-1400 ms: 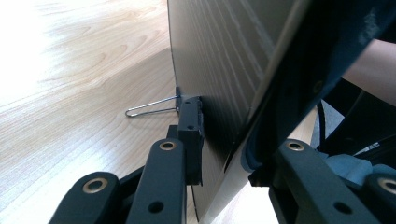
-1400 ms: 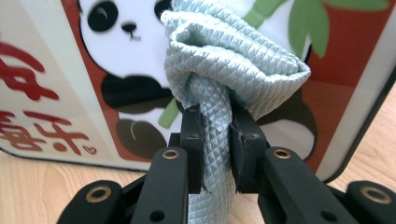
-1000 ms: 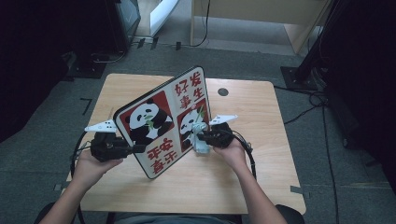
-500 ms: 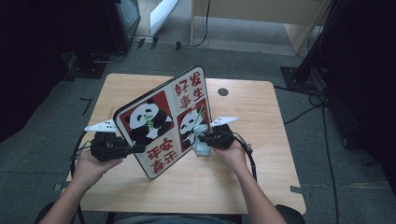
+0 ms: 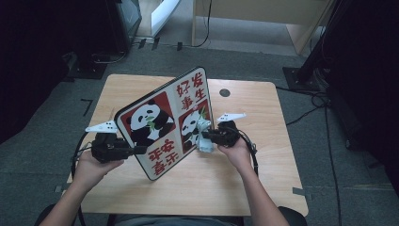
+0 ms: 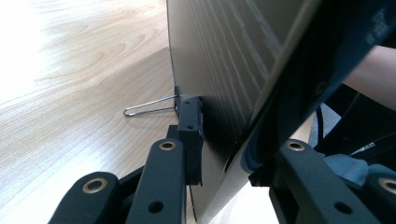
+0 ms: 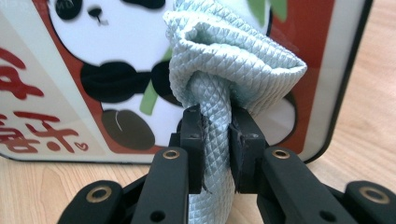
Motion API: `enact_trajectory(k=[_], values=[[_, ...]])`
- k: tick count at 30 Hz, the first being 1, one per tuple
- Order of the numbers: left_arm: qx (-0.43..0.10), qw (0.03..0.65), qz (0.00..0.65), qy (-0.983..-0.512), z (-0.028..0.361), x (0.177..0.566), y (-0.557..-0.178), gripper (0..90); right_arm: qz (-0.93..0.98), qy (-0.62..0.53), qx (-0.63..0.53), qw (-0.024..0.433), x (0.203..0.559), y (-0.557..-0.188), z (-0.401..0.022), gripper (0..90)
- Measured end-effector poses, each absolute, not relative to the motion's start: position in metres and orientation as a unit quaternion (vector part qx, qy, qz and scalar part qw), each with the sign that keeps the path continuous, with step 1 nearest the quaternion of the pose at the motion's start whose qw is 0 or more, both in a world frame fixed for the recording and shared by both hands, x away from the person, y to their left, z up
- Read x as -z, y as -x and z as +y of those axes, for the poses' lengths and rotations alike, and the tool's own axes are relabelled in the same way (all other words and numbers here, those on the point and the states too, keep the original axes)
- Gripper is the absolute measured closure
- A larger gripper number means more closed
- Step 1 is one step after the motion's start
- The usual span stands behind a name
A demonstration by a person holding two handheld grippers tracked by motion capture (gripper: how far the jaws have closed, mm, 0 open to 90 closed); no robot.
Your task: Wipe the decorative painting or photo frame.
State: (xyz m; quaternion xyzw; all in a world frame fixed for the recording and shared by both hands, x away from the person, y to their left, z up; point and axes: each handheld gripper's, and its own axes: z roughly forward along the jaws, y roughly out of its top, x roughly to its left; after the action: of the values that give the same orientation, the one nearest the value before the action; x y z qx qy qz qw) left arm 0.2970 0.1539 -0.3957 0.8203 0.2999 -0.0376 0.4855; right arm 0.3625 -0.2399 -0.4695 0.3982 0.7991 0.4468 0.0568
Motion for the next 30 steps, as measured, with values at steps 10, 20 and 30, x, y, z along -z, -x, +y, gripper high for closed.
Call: enact_trajectory(k=[10,20,30], values=[[0.041,0.485,0.300,-0.820,0.154,0.396,-0.297,73.3,0.799,-0.374,-0.465,0.070,0.442,-0.360,-0.233,78.5],[0.041,0.487,0.304,-0.818,0.154,0.397,-0.296,73.3,0.805,-0.339,-0.481,0.079,0.405,-0.359,-0.225,78.5],[0.040,0.489,0.308,-0.815,0.153,0.398,-0.293,73.2,0.808,-0.305,-0.499,0.078,0.361,-0.362,-0.210,78.6]])
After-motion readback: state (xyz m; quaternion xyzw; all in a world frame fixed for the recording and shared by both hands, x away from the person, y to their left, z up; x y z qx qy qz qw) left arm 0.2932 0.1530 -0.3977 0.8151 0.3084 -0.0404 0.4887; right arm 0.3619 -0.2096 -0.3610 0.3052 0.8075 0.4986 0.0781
